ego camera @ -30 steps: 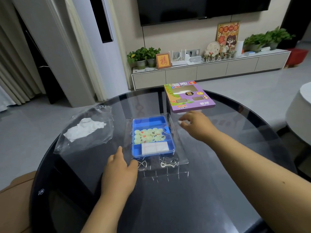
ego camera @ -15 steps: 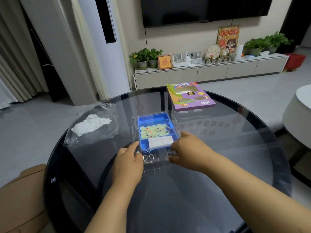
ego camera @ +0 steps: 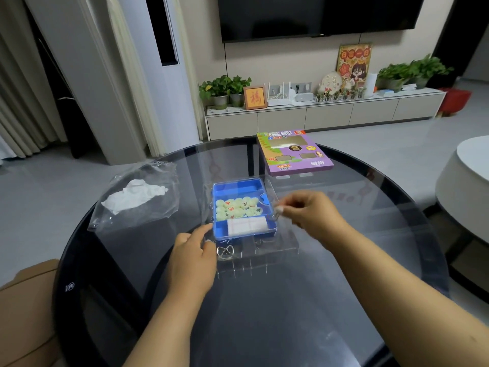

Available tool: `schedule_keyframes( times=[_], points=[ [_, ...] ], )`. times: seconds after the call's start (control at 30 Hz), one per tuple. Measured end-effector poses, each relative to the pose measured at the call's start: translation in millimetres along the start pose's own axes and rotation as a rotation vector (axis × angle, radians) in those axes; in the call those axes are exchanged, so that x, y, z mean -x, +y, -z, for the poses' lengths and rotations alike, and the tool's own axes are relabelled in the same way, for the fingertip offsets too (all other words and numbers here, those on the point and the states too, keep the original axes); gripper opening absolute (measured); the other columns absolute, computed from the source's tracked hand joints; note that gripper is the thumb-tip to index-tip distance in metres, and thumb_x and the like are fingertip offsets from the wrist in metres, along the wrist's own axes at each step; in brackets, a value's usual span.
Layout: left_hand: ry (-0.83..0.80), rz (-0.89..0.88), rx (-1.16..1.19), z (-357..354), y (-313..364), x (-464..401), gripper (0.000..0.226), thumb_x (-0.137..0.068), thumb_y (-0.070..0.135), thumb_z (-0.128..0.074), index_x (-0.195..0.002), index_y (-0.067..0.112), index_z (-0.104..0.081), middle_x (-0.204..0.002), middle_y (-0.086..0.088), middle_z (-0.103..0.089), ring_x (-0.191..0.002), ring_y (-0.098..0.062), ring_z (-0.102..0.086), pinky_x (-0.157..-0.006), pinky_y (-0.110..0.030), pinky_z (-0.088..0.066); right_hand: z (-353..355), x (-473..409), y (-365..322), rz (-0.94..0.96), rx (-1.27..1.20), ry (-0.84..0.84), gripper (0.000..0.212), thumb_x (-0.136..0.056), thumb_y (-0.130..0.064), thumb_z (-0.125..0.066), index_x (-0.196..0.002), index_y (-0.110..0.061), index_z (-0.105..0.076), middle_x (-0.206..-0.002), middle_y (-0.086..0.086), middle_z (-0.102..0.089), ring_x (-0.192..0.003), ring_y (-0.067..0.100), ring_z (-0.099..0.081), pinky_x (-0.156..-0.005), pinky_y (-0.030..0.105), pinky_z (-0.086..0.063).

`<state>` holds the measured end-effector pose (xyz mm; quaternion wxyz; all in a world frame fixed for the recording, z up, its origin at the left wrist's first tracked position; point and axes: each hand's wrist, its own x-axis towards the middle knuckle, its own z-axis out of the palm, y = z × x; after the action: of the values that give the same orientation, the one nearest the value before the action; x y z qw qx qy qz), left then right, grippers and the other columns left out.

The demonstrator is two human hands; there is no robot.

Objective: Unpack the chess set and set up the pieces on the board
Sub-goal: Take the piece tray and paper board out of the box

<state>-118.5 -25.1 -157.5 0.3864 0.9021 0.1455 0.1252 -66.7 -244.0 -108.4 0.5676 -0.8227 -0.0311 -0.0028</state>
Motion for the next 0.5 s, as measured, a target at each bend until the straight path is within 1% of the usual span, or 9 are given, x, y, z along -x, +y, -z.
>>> schedule_keyframes(
  times=[0.07, 0.1, 0.17, 0.23, 0.3, 0.37, 0.4, 0.43, 0.5],
  points=[
    [0.004, -0.008, 0.006, 0, -1, 0, 0.043, -0.093, 0.018, -0.043, -0.130, 0.035, -0.057, -0.107, 0.001, -0.047, -0.080, -0.008, -0.049, -0.066, -0.023, -0.034, 14, -10, 9, -0.046, -0.120, 0.195, 0.003, -0.086, -0.010, -0.067, -0.085, -0.010, -0.070, -0.064, 0.002, -0.061, -0.052, 0.011, -0.049, -0.047, 0.018, -0.042],
    [0.007, -0.008, 0.007, 0, -1, -1, 0.043, -0.093, 0.018, -0.044, -0.130, 0.035, -0.057, -0.107, 0.000, -0.047, -0.081, -0.010, -0.049, -0.069, -0.024, -0.034, 21, -15, 16, -0.066, -0.137, 0.257, 0.004, -0.087, -0.008, -0.066, -0.088, -0.007, -0.069, -0.064, 0.003, -0.061, -0.052, 0.012, -0.052, -0.047, 0.018, -0.045],
    [0.011, -0.004, 0.006, -1, -1, -1, 0.042, -0.093, 0.018, -0.044, -0.129, 0.035, -0.058, -0.107, 0.000, -0.047, -0.080, -0.010, -0.048, -0.069, -0.025, -0.034, 32, -23, 35, -0.118, -0.125, 0.326, 0.010, -0.089, -0.004, -0.062, -0.096, 0.000, -0.067, -0.069, 0.005, -0.062, -0.056, 0.014, -0.057, -0.053, 0.021, -0.053],
    [0.014, -0.003, 0.005, -2, -2, -1, 0.042, -0.093, 0.018, -0.044, -0.129, 0.035, -0.057, -0.106, 0.001, -0.047, -0.078, -0.008, -0.048, -0.066, -0.025, -0.033, 40, -29, 54, -0.161, -0.021, 0.360, 0.015, -0.091, -0.003, -0.058, -0.103, -0.002, -0.066, -0.083, 0.009, -0.067, -0.065, 0.018, -0.062, -0.063, 0.028, -0.053],
    [0.016, -0.002, 0.004, -2, -2, -1, 0.042, -0.093, 0.019, -0.044, -0.129, 0.036, -0.057, -0.104, 0.003, -0.047, -0.076, -0.004, -0.048, -0.061, -0.021, -0.033, 44, -33, 65, -0.152, 0.229, 0.341, 0.024, -0.091, -0.006, -0.056, -0.114, -0.009, -0.064, -0.106, 0.010, -0.067, -0.087, 0.023, -0.064, -0.068, 0.026, -0.046],
    [0.019, -0.002, -0.002, -2, -3, -1, 0.042, -0.093, 0.019, -0.044, -0.128, 0.037, -0.057, -0.103, 0.004, -0.047, -0.076, -0.001, -0.048, -0.060, -0.016, -0.033, 45, -35, 70, -0.107, 0.513, 0.255, 0.035, -0.092, -0.013, -0.057, -0.127, -0.012, -0.058, -0.130, 0.008, -0.058, -0.117, 0.023, -0.055, -0.088, 0.026, -0.041],
    [0.019, -0.002, -0.005, -2, -3, -1, 0.042, -0.093, 0.019, -0.043, -0.128, 0.037, -0.057, -0.103, 0.004, -0.047, -0.076, -0.001, -0.048, -0.060, -0.015, -0.032, 43, -36, 72, -0.073, 0.623, 0.214, 0.039, -0.093, -0.017, -0.057, -0.132, -0.013, -0.055, -0.139, 0.006, -0.051, -0.127, 0.022, -0.047, -0.099, 0.027, -0.036],
    [0.019, -0.003, -0.007, -2, -4, -1, 0.042, -0.093, 0.019, -0.043, -0.129, 0.037, -0.057, -0.103, 0.004, -0.047, -0.076, -0.001, -0.048, -0.060, -0.015, -0.032, 41, -37, 72, -0.033, 0.707, 0.180, 0.042, -0.093, -0.021, -0.056, -0.134, -0.012, -0.052, -0.144, 0.005, -0.045, -0.132, 0.022, -0.041, -0.105, 0.028, -0.031],
    [0.023, -0.008, -0.014, -3, -4, -2, 0.041, -0.094, 0.019, -0.044, -0.129, 0.036, -0.057, -0.103, 0.003, -0.047, -0.076, -0.002, -0.048, -0.059, -0.015, -0.033, 35, -39, 74, 0.001, 0.815, 0.113, 0.045, -0.095, -0.028, -0.053, -0.137, -0.014, -0.048, -0.148, 0.003, -0.039, -0.135, 0.024, -0.035, -0.109, 0.031, -0.027]
  ],
)
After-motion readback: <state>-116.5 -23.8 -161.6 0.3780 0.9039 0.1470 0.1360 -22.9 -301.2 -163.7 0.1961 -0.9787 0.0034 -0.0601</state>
